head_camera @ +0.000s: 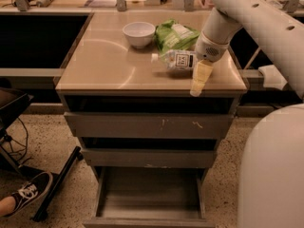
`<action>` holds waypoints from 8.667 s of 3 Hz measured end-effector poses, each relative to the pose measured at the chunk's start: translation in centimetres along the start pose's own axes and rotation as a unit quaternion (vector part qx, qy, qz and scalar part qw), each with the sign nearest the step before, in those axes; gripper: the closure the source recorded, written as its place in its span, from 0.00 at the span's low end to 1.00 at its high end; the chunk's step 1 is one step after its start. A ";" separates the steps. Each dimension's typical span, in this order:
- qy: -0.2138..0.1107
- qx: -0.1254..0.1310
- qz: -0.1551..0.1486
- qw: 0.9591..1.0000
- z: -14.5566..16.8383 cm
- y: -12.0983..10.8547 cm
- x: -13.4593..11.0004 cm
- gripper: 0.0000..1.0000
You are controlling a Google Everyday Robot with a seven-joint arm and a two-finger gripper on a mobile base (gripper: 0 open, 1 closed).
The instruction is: Place blue plastic bottle into bottom drawer
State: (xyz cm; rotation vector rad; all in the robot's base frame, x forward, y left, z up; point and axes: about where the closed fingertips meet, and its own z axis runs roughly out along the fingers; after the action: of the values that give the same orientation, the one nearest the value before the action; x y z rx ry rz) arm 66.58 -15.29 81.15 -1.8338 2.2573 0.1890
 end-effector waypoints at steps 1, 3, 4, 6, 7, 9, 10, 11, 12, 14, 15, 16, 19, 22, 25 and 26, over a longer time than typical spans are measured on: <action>0.000 0.000 0.000 1.000 0.0 0.0 0.0 0.00; 0.000 0.000 0.000 1.000 0.0 0.0 0.0 0.42; 0.000 0.000 0.000 1.000 -0.7 -0.3 -0.3 0.66; 0.000 0.000 0.000 1.000 -1.3 -0.4 -0.5 1.00; -0.002 0.065 0.052 0.996 -4.8 0.4 2.3 1.00; -0.143 0.192 0.114 0.964 -16.1 12.4 -1.6 1.00; -0.166 0.221 0.139 0.951 -18.5 15.2 -0.7 1.00; -0.165 0.222 0.138 0.951 -18.4 15.3 -0.8 1.00; -0.163 0.212 0.149 0.952 -15.2 16.5 -0.1 1.00; -0.147 0.154 0.210 0.954 -0.2 22.0 3.6 1.00; -0.123 0.126 0.216 0.960 3.0 24.6 5.2 1.00; -0.123 0.126 0.216 0.960 3.0 24.6 5.2 1.00; -0.047 0.108 0.272 0.955 24.8 26.1 14.9 1.00; -0.140 0.075 0.302 0.940 30.4 25.3 14.2 1.00; -0.263 0.015 0.330 0.907 33.2 23.1 11.6 1.00; -0.264 -0.015 0.361 0.894 38.3 22.5 14.8 1.00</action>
Offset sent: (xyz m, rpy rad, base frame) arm 0.0000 0.0000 0.0000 0.0000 0.0000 0.0000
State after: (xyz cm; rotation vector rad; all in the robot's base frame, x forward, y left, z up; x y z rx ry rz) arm 45.33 -15.36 39.47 -0.7158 2.3782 0.7398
